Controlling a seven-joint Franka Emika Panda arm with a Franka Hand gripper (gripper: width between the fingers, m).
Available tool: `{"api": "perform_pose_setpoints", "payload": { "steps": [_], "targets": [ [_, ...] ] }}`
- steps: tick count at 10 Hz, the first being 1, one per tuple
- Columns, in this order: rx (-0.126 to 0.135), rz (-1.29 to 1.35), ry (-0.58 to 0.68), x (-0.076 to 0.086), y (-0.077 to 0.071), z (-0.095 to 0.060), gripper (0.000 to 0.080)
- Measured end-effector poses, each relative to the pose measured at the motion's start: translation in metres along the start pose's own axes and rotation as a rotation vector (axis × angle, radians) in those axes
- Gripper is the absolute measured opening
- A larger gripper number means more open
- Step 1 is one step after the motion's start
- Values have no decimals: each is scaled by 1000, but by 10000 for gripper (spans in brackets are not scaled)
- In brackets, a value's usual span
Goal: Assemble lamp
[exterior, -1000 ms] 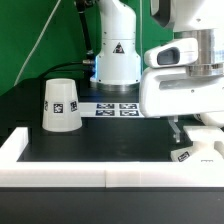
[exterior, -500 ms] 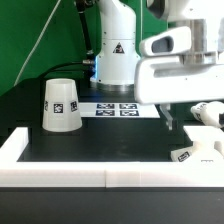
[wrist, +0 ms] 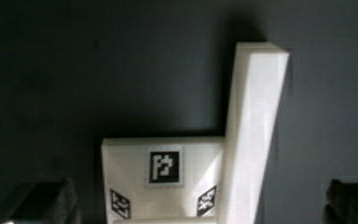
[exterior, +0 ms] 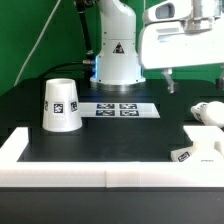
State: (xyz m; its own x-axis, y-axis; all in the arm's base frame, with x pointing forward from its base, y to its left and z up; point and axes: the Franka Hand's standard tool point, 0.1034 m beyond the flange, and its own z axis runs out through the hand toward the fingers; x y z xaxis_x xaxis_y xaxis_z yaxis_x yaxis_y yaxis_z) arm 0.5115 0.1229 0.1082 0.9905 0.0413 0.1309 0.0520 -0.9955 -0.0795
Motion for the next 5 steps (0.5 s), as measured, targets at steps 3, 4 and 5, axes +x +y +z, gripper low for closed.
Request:
{"api": "perform_pose_setpoints", "payload": {
  "steps": [3, 4, 5],
  "targets": [
    [9, -9, -15, -15, -33, 5, 698],
    [9, -8, -16, -15, -33, 5, 698],
    [9, -9, -16, -15, -33, 5, 698]
  ]
}}
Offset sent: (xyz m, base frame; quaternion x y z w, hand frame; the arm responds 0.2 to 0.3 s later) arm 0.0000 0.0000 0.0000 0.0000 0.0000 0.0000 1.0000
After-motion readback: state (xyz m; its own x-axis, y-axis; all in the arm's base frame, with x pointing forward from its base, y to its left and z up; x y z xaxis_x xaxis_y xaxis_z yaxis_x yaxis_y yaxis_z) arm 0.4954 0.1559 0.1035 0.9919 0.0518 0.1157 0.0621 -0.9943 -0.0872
